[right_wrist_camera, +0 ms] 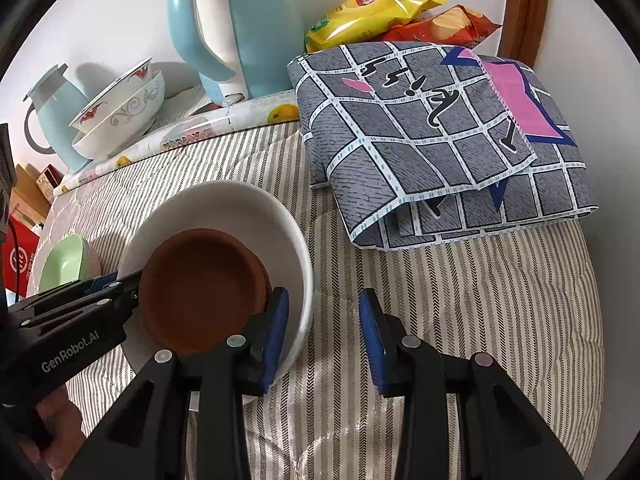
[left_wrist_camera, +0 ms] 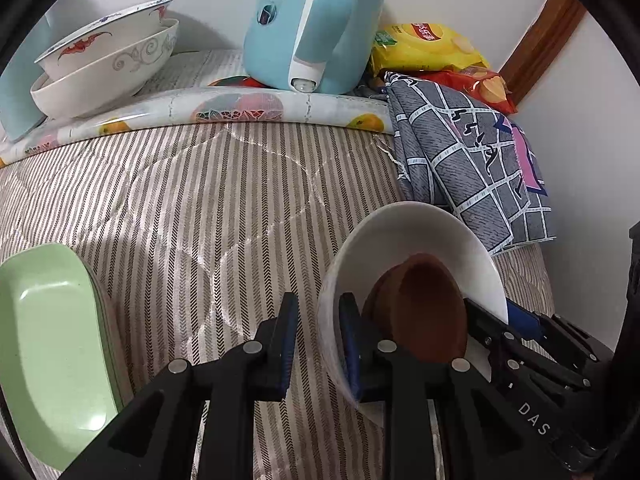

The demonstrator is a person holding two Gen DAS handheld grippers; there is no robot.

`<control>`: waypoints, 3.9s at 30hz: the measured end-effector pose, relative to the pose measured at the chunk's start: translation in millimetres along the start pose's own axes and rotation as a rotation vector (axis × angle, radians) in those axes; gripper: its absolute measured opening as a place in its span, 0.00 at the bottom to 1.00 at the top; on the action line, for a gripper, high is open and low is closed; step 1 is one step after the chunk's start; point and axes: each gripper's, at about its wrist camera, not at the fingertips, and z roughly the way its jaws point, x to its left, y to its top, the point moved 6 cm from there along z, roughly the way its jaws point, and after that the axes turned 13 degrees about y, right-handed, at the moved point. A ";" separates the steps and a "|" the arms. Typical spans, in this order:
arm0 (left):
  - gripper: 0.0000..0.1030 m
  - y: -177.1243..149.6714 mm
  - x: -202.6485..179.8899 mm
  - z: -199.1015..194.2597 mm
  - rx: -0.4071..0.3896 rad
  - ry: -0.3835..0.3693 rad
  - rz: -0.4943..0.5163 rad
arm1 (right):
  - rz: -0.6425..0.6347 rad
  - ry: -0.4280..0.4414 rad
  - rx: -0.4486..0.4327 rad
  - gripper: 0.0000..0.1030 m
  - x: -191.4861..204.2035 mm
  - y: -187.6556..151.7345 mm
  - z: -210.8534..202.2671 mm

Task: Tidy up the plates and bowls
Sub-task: 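Close both grippers on opposite sides of the white bowl's rim, then lift the white bowl with both grippers and carry it over the green plate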

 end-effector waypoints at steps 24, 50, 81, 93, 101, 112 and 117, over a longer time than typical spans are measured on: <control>0.12 -0.9 -5.6 5.4 0.004 -0.016 0.017 | 0.032 0.086 0.021 0.21 -0.7 2.1 10.0; 0.09 -26.3 1.4 -37.0 -0.034 -0.007 0.015 | 0.068 0.064 -0.037 0.11 25.2 -26.3 -29.7; 0.08 -44.9 43.1 -127.6 -0.152 0.006 0.016 | 0.035 0.055 -0.147 0.11 93.6 -50.8 -107.3; 0.08 -46.3 59.3 -134.5 -0.166 0.001 0.021 | 0.041 0.056 -0.164 0.11 111.8 -53.6 -111.7; 0.08 -47.7 76.0 -137.5 -0.166 0.014 0.004 | 0.032 0.071 -0.156 0.10 125.0 -52.4 -105.4; 0.08 -44.7 101.0 -141.3 -0.174 0.040 -0.017 | 0.018 0.105 -0.150 0.10 146.3 -50.5 -95.7; 0.08 -44.7 108.8 -141.1 -0.175 0.040 -0.028 | 0.009 0.111 -0.149 0.10 154.3 -48.9 -93.2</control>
